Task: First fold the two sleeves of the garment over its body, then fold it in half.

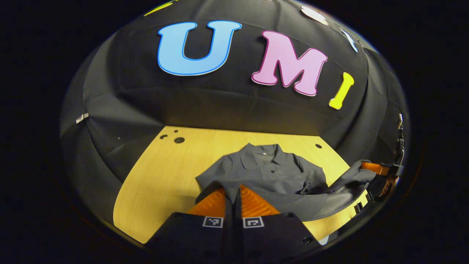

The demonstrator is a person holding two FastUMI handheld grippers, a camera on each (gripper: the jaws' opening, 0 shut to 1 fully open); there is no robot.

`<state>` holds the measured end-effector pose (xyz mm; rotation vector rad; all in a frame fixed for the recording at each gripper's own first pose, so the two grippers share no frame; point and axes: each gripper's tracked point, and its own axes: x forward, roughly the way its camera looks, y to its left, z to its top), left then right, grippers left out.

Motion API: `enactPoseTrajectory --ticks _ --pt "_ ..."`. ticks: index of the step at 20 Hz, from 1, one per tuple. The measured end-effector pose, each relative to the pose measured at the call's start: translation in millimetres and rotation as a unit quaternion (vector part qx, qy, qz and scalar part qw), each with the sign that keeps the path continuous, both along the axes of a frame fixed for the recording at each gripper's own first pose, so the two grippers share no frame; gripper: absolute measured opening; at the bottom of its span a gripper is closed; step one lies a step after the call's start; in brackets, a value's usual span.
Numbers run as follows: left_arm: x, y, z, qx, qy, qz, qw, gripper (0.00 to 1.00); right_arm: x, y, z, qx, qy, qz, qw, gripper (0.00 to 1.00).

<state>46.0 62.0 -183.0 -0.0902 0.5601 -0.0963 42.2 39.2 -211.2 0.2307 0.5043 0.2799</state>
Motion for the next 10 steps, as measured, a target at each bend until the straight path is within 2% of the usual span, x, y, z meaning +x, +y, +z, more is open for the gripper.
enactPoseTrajectory --ticks 4,6,10 --pt "48.1 12.2 -11.6 0.005 -0.013 0.028 1.000 0.05 51.6 4.7 -9.5 0.000 -0.010 -0.009 1.000 0.05" --pt "69.0 12.3 -25.4 0.010 -0.010 0.030 0.999 0.08 73.4 9.7 -22.7 -0.008 -0.009 -0.006 1.000 0.05" --pt "114.0 13.0 -52.8 0.039 -0.006 0.026 0.999 0.05 113.4 17.7 -46.2 -0.005 0.000 -0.011 1.000 0.05"
